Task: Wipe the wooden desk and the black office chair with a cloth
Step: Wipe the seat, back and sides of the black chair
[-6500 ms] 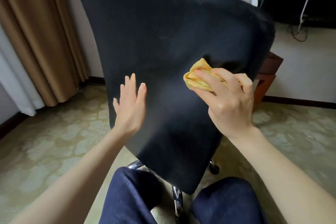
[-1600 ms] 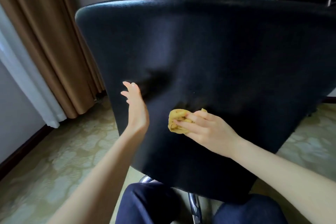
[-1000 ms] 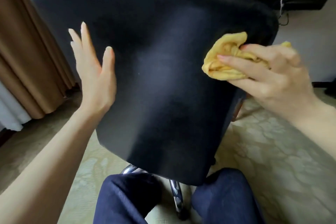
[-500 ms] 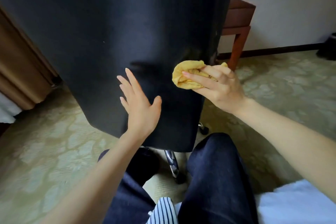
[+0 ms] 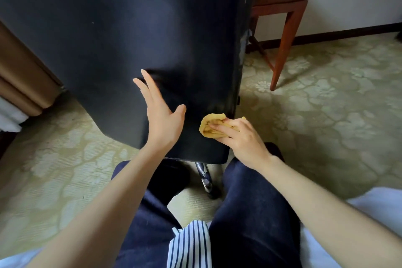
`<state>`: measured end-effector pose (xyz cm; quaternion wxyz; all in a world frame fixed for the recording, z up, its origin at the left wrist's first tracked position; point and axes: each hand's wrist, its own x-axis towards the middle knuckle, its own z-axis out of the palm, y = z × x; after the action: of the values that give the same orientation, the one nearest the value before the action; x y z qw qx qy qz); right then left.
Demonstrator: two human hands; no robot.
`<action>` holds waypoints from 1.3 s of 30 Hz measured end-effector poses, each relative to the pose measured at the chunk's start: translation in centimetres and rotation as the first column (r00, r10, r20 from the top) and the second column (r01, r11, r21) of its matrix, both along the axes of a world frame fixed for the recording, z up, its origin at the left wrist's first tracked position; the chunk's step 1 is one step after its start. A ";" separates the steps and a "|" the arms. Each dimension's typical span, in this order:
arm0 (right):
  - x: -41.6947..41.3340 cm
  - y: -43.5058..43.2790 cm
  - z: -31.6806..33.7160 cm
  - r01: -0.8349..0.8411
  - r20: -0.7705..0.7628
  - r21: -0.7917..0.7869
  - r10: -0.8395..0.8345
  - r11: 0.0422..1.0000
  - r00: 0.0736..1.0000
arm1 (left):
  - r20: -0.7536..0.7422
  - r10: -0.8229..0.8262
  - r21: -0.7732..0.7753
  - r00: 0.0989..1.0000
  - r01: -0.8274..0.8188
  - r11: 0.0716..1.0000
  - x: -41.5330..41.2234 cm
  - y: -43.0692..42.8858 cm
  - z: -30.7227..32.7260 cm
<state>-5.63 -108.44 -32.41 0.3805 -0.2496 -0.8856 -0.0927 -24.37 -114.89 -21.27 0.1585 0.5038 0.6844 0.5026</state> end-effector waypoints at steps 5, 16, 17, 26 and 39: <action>-0.6 -6.4 -2.3 0.125 -0.378 -0.646 -0.458 0.753 0.805 | -0.517 0.001 0.044 0.856 0.026 0.999 0.3 -1.6 -2.4; -4.4 -2.0 -5.2 -0.613 0.058 -0.767 -0.973 -0.187 0.223 | -0.959 -0.254 -0.224 0.126 0.211 0.951 -1.8 0.3 -4.4; -4.6 -1.9 -6.0 -0.615 0.054 -0.763 -0.967 -0.200 0.248 | -0.958 -0.255 -0.223 0.131 0.218 0.950 -1.9 0.3 -4.4; -7.4 -1.8 -2.8 -0.624 0.013 -0.780 -0.997 -0.058 0.076 | -0.951 -0.262 -0.218 0.166 0.245 0.945 -2.0 0.8 -4.7; -6.6 -3.3 9.6 -0.520 -0.399 -0.824 -0.883 0.226 0.248 | -0.932 -0.321 -0.299 0.170 0.142 0.943 -1.2 -0.7 -3.5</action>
<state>-12.22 -111.69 -22.86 0.5521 -0.5659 -0.2466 0.5605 -25.60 -115.55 -24.79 -0.1951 0.7910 0.5799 -0.0057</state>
